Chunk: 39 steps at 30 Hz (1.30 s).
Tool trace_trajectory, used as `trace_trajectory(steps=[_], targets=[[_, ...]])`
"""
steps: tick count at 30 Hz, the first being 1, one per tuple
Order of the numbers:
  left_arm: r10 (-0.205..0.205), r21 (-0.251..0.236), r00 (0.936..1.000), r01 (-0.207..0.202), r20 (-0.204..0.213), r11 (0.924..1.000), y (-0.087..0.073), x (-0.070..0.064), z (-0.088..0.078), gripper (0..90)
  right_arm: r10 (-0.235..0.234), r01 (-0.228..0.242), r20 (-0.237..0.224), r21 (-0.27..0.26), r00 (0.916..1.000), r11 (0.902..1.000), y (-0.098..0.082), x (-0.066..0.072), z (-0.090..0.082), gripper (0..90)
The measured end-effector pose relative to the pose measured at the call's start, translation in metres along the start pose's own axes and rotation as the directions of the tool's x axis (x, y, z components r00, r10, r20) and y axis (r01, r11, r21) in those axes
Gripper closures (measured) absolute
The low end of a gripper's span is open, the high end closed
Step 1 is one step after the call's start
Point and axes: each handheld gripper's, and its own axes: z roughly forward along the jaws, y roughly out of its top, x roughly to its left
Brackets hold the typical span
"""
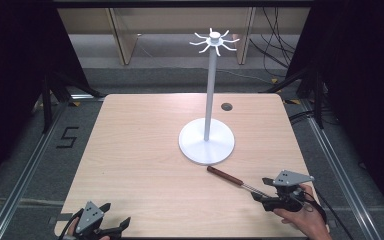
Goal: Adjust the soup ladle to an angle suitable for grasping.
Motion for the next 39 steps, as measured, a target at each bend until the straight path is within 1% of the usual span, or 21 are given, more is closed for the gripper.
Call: trace_trajectory(steps=[1, 2, 3, 5, 9, 10, 12, 13, 15, 19, 21, 22, 23, 24, 25, 28, 29, 31, 32, 38, 39], targets=[[0.002, 0.0, 1.0, -0.002, 0.002, 1.0, 0.0, 0.0, 0.0, 17.5, -0.01, 0.01, -0.001, 0.005, 0.9999, 0.9999, 0.0, 0.0, 0.001, 33.5], [0.004, 0.004, 1.0, -0.004, 0.001, 1.0, 0.0, 0.0, 0.0, 17.5, 0.022, -0.021, -0.01, 0.016, 0.9997, 0.9996, 0.001, 0.002, 0.001, 33.5], [0.016, 0.012, 0.9999, -0.016, -0.005, 0.9998, 0.0, 0.001, 0.0, 17.5, -0.019, 0.019, -0.009, 0.011, 0.9998, 0.9998, 0.002, 0.0, 0.002, 33.5], [0.003, 0.0, 1.0, -0.003, 0.002, 1.0, 0.0, 0.0, 0.0, 17.5, -0.037, 0.036, 0.002, 0.004, 0.9993, 0.9993, 0.005, -0.001, 0.004, 33.6], [0.023, 0.004, 0.9997, -0.023, 0.004, 0.9997, -0.001, 0.002, 0.0, 17.5, -0.047, 0.047, 0.009, 0.016, 0.9988, 0.9988, 0.011, 0.001, 0.007, 33.8], [0.003, 0.0, 1.0, -0.003, 0.0, 1.0, -0.001, 0.001, 0.001, 17.5, -0.053, 0.053, 0.007, 0.022, 0.9986, 0.9983, 0.015, 0.002, 0.009, 33.9], [0.0, 0.001, 1.0, 0.0, -0.005, 1.0, -0.001, 0.0, 0.001, 17.5, -0.062, 0.062, 0.011, 0.03, 0.998, 0.9976, 0.019, 0.003, 0.012, 33.9], [0.022, 0.003, 0.9998, -0.022, 0.001, 0.9998, -0.001, 0.001, 0.0, 17.5, -0.065, 0.065, 0.015, 0.019, 0.9977, 0.9977, 0.02, 0.003, 0.014, 34.0], [0.003, -0.001, 1.0, -0.003, 0.0, 1.0, -0.001, 0.001, 0.001, 17.5, -0.037, 0.037, 0.015, 0.033, 0.9992, 0.9988, 0.024, 0.006, 0.017, 34.1], [0.018, 0.004, 0.9998, -0.018, -0.002, 0.9998, -0.001, 0.001, 0.0, 17.5, -0.072, 0.071, 0.017, 0.046, 0.9973, 0.9964, 0.03, 0.004, 0.023, 34.4], [0.011, 0.002, 0.9999, -0.011, -0.001, 0.9999, -0.001, 0.0, 0.001, 17.5, -0.067, 0.067, 0.004, 0.065, 0.9977, 0.9956, 0.034, 0.004, 0.027, 34.5], [0.02, 0.006, 0.9998, -0.02, 0.004, 0.9998, -0.001, 0.001, 0.001, 17.5, -0.082, 0.082, 0.0, 0.064, 0.9966, 0.9946, 0.036, 0.003, 0.029, 34.5], [0.021, 0.006, 0.9998, -0.021, -0.005, 0.9998, 0.0, 0.001, 0.0, 17.5, -0.065, 0.064, 0.012, 0.072, 0.9978, 0.9954, 0.037, 0.005, 0.03, 34.8], [0.021, 0.006, 0.9998, -0.021, -0.005, 0.9998, 0.0, 0.001, 0.0, 17.5, -0.072, 0.071, 0.014, 0.078, 0.9973, 0.9945, 0.04, 0.005, 0.032, 35.1], [0.005, 0.003, 1.0, -0.005, -0.003, 1.0, -0.001, 0.0, 0.001, 17.5, -0.074, 0.073, 0.012, 0.085, 0.9972, 0.9937, 0.043, 0.005, 0.035, 35.2], [0.019, 0.006, 0.9998, -0.019, 0.003, 0.9998, -0.001, 0.001, 0.0, 17.5, -0.094, 0.092, 0.009, 0.117, 0.9956, 0.9888, 0.05, 0.005, 0.043, 35.9], [0.001, -0.002, 1.0, -0.001, 0.001, 1.0, -0.001, 0.001, 0.001, 17.5, -0.085, 0.083, 0.009, 0.134, 0.9963, 0.9875, 0.052, 0.006, 0.047, 36.1], [0.001, -0.002, 1.0, -0.001, 0.002, 1.0, -0.001, 0.001, 0.001, 17.5, -0.091, 0.088, 0.013, 0.151, 0.9958, 0.9847, 0.054, 0.006, 0.05, 36.3], [0.002, -0.001, 1.0, -0.002, 0.002, 1.0, -0.001, 0.001, 0.001, 17.5, -0.081, 0.08, 0.0, 0.196, 0.9967, 0.9773, 0.058, 0.005, 0.054, 37.0], [-0.006, -0.005, 1.0, 0.006, 0.003, 1.0, -0.001, 0.001, 0.001, 17.5, -0.087, 0.088, -0.015, 0.229, 0.9961, 0.9695, 0.062, 0.003, 0.069, 40.5], [0.003, 0.0, 1.0, -0.003, 0.001, 1.0, -0.001, 0.001, 0.0, 17.5, -0.098, 0.098, -0.015, 0.25, 0.9951, 0.9632, 0.063, 0.002, 0.069, 41.0]])
